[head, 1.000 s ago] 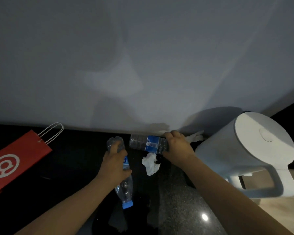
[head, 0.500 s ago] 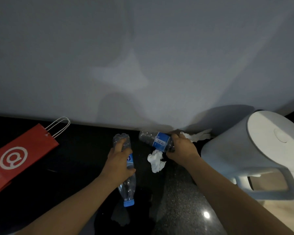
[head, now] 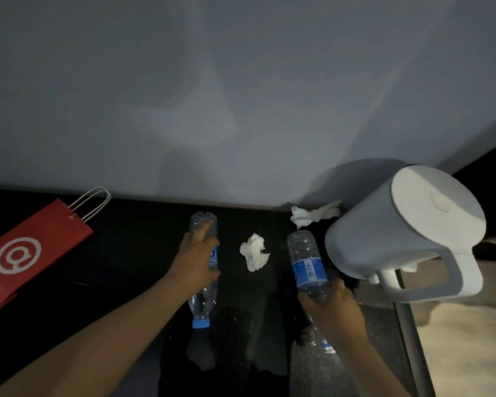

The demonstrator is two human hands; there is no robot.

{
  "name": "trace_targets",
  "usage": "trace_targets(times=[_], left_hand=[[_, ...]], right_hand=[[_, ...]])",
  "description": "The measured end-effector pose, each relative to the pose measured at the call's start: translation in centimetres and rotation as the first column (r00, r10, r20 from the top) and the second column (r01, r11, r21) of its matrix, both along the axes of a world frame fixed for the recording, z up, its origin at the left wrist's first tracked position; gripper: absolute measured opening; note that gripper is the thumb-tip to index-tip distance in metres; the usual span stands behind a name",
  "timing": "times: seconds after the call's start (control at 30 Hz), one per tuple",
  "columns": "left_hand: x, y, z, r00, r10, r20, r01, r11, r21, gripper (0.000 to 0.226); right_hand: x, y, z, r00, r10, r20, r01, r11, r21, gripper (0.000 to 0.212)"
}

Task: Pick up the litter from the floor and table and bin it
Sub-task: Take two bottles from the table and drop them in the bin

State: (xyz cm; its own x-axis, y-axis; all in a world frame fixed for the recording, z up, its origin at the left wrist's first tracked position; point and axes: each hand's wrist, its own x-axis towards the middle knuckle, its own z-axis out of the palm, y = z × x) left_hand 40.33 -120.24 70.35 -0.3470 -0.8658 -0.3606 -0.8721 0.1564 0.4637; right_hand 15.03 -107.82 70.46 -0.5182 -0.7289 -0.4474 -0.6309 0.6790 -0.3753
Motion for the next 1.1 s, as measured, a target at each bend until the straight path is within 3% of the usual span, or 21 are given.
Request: trace_targets(times=[0.23,0.37,0.43,0.63,0.83,1.0,1.1], left_hand=[[0.9,2.7,0.0,1.0,0.009,-0.005,-0.009,1.0,-0.025,0.05],[1.9,4.2,-0.2,0.995,0.03,0.097,-0.013,0.986,-0.168,0.076],[2.1,5.0,-0.3,0.994,0.084,0.071,-0.07,0.982,-0.174,0.092],[1.8,6.6,-1.2,0.949,0.314,-0.017,-0.313,0.949,0.016,0.119],[2.2,5.7,-1.5,0.921,0.383,0.07,-0.39,0.911,0.135,0.135],[2.5,5.4,-1.7,0.886,0.445,0.129,-0.46,0.877,0.136,0.13],[2.9,6.1,-1.8,0.879,0.456,0.142,-0.473,0.872,0.126,0.108]], right_hand=[[1.0,1.4,-0.4,1.0,-0.029,-0.002,0.029,0.998,0.055,0.072],[0.8,1.4,-0.6,0.999,0.011,-0.04,-0.009,0.998,0.056,0.085],[0.7,1.5,-0.7,0.999,0.023,-0.04,-0.02,0.997,0.077,0.093],[0.6,2.2,-1.0,0.998,0.057,0.005,-0.057,0.995,0.084,0.101],[1.0,2.3,-1.3,0.997,0.079,0.015,-0.08,0.994,0.075,0.103],[1.4,2.6,-1.9,0.997,0.073,0.017,-0.075,0.989,0.127,0.106],[1.4,3.1,-2.3,0.998,0.066,0.024,-0.068,0.992,0.109,0.095]])
